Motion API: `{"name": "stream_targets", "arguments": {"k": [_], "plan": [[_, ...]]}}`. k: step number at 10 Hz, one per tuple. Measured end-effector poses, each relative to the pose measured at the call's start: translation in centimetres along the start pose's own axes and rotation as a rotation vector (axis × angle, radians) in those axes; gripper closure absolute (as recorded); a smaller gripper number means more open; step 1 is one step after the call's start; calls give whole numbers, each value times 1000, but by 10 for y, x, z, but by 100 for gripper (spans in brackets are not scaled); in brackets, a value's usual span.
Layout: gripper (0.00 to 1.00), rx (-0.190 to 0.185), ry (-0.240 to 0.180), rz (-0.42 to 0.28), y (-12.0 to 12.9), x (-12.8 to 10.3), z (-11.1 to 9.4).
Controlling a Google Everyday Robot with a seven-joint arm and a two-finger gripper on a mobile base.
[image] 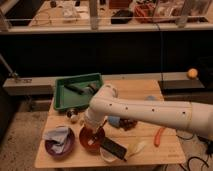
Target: Place apple in red bowl
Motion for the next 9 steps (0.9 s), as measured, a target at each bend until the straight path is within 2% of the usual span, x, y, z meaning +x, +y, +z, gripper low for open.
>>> {"name": "stream_targets", "arguments": {"k": [3,5,9], "plan": [[34,-28,-43,-25,1,-4,3],[20,-39,-57,-33,1,-5,4],[20,-43,-63,-30,3,-5,4]]}}
